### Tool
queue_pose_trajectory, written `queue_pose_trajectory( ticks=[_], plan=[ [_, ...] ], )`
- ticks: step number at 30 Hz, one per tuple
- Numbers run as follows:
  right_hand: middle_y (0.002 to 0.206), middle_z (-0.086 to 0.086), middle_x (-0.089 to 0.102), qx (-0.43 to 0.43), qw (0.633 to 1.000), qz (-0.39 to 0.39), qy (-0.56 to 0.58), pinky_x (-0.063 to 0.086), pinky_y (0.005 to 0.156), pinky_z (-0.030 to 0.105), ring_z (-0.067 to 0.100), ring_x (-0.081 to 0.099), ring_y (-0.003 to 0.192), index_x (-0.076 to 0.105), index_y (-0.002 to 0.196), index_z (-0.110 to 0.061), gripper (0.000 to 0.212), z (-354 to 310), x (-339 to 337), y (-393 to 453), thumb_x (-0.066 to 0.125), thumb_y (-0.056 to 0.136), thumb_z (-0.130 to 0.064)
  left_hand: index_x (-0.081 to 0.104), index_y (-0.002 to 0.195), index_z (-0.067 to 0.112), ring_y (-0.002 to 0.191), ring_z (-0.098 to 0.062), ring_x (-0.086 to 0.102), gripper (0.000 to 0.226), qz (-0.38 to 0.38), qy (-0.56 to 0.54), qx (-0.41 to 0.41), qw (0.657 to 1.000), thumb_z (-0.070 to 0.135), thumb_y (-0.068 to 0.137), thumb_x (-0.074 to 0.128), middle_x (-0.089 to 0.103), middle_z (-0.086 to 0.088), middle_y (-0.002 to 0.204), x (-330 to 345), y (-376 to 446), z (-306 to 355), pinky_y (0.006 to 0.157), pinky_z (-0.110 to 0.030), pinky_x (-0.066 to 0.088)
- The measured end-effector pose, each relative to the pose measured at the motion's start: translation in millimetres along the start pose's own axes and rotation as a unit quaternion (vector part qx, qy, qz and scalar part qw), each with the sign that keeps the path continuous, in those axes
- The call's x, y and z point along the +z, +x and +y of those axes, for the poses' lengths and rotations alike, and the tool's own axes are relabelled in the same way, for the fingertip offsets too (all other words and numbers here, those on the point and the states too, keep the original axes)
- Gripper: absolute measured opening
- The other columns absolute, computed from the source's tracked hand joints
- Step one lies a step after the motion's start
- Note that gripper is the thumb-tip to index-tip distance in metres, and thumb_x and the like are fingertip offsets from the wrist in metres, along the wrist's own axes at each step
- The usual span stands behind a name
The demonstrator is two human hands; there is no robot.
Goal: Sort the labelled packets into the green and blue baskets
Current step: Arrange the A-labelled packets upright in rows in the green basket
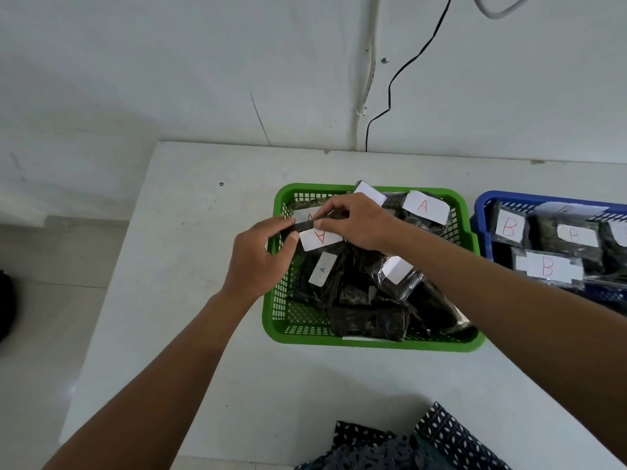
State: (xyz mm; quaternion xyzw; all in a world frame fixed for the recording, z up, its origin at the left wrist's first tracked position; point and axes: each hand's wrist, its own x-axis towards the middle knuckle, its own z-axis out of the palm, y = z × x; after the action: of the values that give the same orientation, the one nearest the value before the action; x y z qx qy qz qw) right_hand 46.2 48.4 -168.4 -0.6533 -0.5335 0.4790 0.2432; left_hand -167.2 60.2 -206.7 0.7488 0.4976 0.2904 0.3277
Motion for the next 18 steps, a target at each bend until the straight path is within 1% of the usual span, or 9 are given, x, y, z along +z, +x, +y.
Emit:
queue_pose_trajectory(
  ticks=[1,3,5,7,8,9,12,16,18],
  plan=[
    [0.067,-0.022,0.062,0.006,1.0,0.007,0.009,0.037,0.057,0.009,-0.007,0.051,0.059,0.074,0.097,-0.018,0.013,-0.2,-0.1,-0.5,0.076,0.089,-0.028,0.071,0.12,0.016,0.114,-0.007,0.063,0.036,-0.011,0.008,0.0,1.0,0.03,0.087,0.069,0.071,0.001,0.121,-1.4,0.0,-0.3,0.101,-0.024,0.049],
    [0.086,-0.015,0.064,0.004,0.999,0.046,-0.015,0.041,0.064,0.014,-0.003,0.055,0.074,0.068,0.104,-0.019,0.023,-1.0,1.2,-0.9,0.076,0.087,-0.032,0.073,0.116,0.019,0.104,-0.004,0.065,0.033,-0.01,0.01,-0.006,1.0,0.027,0.084,0.075,0.073,0.005,0.112,-3.7,3.2,-0.9,0.094,-0.024,0.053],
    [0.099,-0.007,0.061,-0.046,0.982,0.148,-0.107,0.045,0.071,0.019,0.007,0.056,0.086,0.062,0.109,-0.02,0.029,-4.6,5.2,-7.4,0.074,0.087,-0.036,0.073,0.112,0.021,0.097,-0.002,0.066,0.028,0.006,-0.011,-0.031,0.999,0.023,0.085,0.075,0.072,0.009,0.103,-5.6,10.3,-0.7,0.088,-0.026,0.056],
    [0.1,-0.008,0.058,-0.13,0.947,0.226,-0.189,0.05,0.07,0.025,0.01,0.057,0.087,0.061,0.103,-0.022,0.021,-10.8,11.7,-22.3,0.069,0.089,-0.035,0.074,0.11,0.021,0.092,-0.002,0.067,0.025,0.019,-0.028,-0.059,0.998,0.023,0.085,0.074,0.071,0.011,0.099,-6.2,18.9,-0.5,0.085,-0.026,0.057],
    [0.098,-0.009,0.058,-0.159,0.937,0.211,-0.226,0.052,0.069,0.028,0.011,0.058,0.085,0.061,0.099,-0.022,0.016,-12.4,15.7,-30.6,0.065,0.091,-0.035,0.074,0.11,0.021,0.091,-0.001,0.067,0.025,0.022,-0.034,-0.07,0.997,0.023,0.085,0.075,0.071,0.011,0.099,-6.1,22.0,-1.0,0.085,-0.025,0.057],
    [0.095,-0.008,0.059,-0.164,0.934,0.164,-0.273,0.054,0.069,0.032,0.013,0.06,0.083,0.061,0.097,-0.022,0.015,-12.2,20.9,-38.0,0.062,0.092,-0.037,0.074,0.11,0.021,0.09,-0.001,0.068,0.024,0.023,-0.038,-0.077,0.996,0.023,0.086,0.075,0.071,0.011,0.099,-5.9,24.3,-1.5,0.084,-0.024,0.057],
    [0.098,0.004,0.064,-0.074,0.901,0.005,-0.428,0.047,0.07,0.036,0.028,0.064,0.091,0.063,0.102,-0.017,0.028,-6.0,37.7,-47.3,0.057,0.094,-0.043,0.074,0.111,0.023,0.089,-0.003,0.068,0.024,0.021,-0.028,-0.08,0.996,0.024,0.087,0.074,0.071,0.011,0.097,-4.7,27.6,-1.8,0.082,-0.02,0.056],
    [0.082,0.0,0.052,-0.007,0.84,-0.027,-0.543,0.035,0.068,0.037,0.028,0.061,0.095,0.063,0.103,-0.018,0.025,-5.3,54.9,-36.6,0.063,0.093,-0.04,0.075,0.109,0.026,0.088,-0.003,0.068,0.023,0.021,-0.019,-0.076,0.997,0.025,0.086,0.074,0.07,0.014,0.094,-5.7,26.3,-1.5,0.075,-0.009,0.051],
    [0.098,0.002,0.061,0.017,0.83,-0.038,-0.556,0.035,0.074,0.041,0.03,0.055,0.107,0.061,0.109,-0.018,0.032,-1.4,57.8,-29.5,0.065,0.09,-0.043,0.075,0.109,0.026,0.088,-0.002,0.068,0.023,0.022,-0.023,-0.078,0.996,0.025,0.086,0.074,0.07,0.014,0.095,-6.1,24.8,-0.5,0.076,-0.01,0.051]
  ],
)
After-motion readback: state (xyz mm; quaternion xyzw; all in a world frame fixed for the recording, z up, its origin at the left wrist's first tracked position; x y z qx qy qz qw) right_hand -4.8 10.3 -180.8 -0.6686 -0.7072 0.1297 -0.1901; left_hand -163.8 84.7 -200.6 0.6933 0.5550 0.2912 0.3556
